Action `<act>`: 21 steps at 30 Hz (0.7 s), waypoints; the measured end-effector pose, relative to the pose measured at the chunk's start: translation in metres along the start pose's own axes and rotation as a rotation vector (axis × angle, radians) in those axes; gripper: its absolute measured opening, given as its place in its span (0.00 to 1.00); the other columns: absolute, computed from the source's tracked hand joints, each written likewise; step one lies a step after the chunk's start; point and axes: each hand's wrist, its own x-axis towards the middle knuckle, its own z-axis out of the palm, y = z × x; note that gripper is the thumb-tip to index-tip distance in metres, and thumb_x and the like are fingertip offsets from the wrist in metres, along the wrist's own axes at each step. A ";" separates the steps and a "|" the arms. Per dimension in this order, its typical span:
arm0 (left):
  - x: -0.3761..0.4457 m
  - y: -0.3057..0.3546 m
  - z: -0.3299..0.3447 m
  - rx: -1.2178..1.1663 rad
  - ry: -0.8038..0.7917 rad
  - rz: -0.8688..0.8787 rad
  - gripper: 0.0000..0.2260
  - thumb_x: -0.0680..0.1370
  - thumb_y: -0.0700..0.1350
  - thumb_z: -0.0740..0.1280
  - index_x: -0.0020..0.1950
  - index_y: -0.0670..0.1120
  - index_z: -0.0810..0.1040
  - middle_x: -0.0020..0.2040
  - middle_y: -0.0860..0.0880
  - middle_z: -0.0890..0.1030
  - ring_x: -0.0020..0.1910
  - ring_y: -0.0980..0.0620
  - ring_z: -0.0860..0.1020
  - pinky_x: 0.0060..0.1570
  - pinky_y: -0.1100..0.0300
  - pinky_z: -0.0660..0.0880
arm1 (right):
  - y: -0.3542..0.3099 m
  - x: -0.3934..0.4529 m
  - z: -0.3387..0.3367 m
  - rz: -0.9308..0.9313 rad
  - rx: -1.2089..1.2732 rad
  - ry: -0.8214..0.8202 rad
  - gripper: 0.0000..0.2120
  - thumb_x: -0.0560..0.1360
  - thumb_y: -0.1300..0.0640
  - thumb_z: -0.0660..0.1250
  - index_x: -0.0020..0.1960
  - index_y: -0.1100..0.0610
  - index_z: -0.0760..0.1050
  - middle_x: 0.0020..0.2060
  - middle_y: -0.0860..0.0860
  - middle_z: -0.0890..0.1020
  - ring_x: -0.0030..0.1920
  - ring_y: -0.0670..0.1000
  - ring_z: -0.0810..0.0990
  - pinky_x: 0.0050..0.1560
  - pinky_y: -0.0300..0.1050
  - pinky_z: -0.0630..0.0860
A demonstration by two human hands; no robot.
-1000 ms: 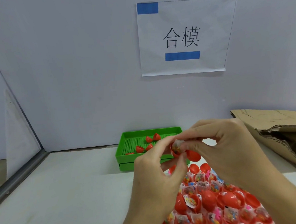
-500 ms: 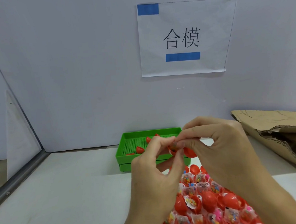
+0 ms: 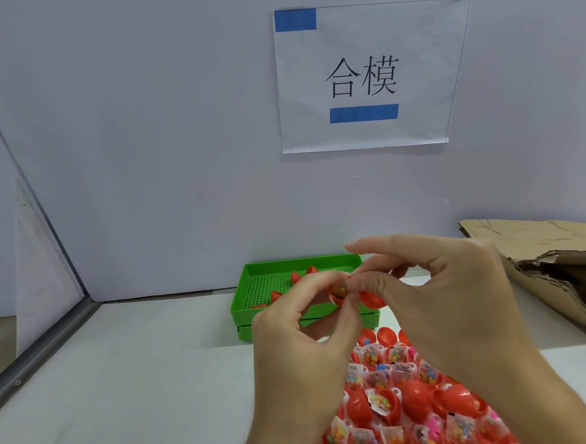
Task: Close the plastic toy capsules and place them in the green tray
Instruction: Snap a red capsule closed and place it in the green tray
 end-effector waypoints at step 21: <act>0.004 -0.005 -0.005 -0.186 0.052 -0.160 0.11 0.66 0.54 0.71 0.47 0.54 0.84 0.43 0.51 0.86 0.47 0.51 0.85 0.49 0.60 0.81 | 0.034 0.002 -0.021 0.344 0.497 -0.361 0.16 0.62 0.49 0.76 0.51 0.45 0.85 0.47 0.48 0.88 0.50 0.48 0.86 0.53 0.39 0.81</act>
